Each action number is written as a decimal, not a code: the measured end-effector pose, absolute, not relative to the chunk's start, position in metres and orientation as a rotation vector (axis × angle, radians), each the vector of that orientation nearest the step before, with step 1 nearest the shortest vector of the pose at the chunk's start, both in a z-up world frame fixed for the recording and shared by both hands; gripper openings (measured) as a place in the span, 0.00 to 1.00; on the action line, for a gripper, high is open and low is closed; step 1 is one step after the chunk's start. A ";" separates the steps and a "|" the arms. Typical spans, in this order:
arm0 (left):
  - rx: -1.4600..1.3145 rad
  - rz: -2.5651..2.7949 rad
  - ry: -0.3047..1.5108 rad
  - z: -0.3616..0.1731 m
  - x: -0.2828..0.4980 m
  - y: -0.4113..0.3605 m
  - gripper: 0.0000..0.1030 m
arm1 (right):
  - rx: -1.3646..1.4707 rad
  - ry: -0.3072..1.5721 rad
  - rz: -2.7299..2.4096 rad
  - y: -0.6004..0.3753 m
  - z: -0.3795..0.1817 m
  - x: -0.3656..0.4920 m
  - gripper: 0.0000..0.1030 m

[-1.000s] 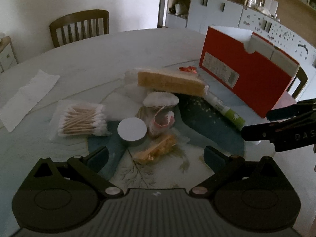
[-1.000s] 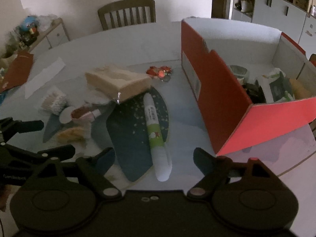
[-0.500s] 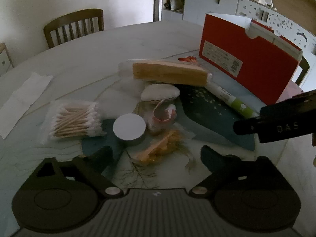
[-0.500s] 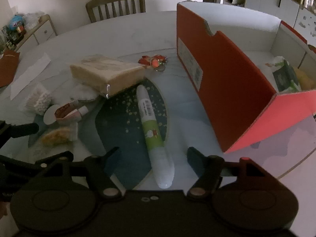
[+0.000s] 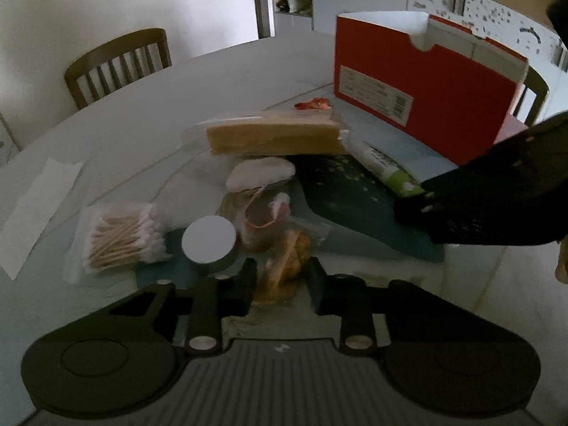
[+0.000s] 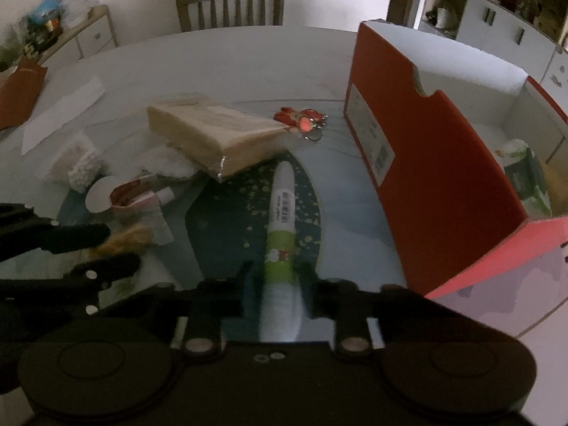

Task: Organize objects
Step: 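Grasp the orange snack bag with the left gripper while the right grasps the green tube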

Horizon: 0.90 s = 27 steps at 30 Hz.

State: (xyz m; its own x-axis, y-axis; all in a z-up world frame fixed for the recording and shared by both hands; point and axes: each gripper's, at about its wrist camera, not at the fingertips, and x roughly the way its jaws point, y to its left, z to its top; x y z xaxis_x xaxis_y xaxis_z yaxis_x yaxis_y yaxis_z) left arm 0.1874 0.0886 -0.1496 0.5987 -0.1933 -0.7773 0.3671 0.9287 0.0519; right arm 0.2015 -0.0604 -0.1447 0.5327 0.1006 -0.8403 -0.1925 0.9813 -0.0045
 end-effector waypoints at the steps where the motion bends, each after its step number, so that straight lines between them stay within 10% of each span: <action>1: 0.218 -0.331 0.875 -0.149 0.187 0.087 0.24 | -0.096 0.997 0.179 -0.061 -0.145 0.202 0.21; 27: -0.064 -0.349 0.920 -0.115 0.170 0.075 0.18 | 0.110 1.003 0.279 -0.115 -0.097 0.169 0.20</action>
